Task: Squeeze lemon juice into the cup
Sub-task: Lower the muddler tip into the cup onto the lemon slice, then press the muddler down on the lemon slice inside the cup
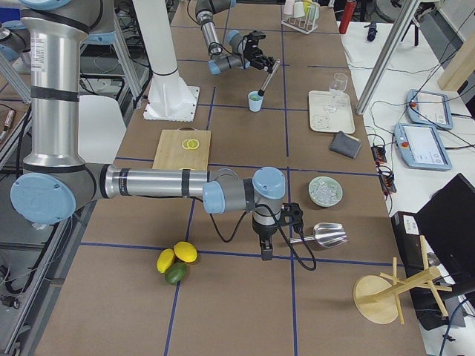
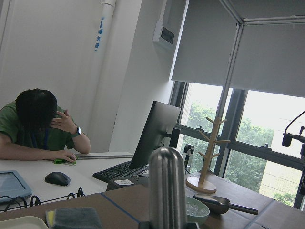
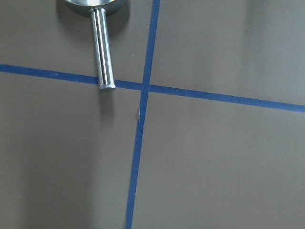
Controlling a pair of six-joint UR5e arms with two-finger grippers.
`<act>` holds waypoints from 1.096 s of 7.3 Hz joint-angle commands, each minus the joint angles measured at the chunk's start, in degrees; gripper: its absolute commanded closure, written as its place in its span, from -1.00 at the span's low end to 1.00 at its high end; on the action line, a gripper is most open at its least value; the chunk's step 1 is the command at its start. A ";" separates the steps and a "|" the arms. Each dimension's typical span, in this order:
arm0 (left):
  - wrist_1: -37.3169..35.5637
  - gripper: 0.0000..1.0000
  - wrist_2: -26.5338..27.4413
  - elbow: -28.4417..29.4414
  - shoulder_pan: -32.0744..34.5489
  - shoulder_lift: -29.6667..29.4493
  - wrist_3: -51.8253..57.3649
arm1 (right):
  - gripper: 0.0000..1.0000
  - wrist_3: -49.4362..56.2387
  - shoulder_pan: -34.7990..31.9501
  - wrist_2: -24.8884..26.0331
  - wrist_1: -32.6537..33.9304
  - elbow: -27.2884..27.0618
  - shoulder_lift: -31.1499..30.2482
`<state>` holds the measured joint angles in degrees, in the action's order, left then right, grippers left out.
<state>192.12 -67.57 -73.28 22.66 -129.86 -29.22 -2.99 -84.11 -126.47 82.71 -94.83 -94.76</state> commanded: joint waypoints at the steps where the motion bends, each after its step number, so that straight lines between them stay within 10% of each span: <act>1: 3.93 1.00 -0.10 0.41 -1.20 1.09 4.40 | -1.00 0.00 -0.01 0.00 0.00 0.00 0.01; 8: 4.93 1.00 0.42 0.42 -2.70 1.36 4.78 | -1.00 0.00 -0.53 0.00 0.00 0.00 -0.08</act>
<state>197.05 -67.23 -72.81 19.97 -128.46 -24.50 -2.96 -84.63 -126.47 82.71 -94.84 -94.83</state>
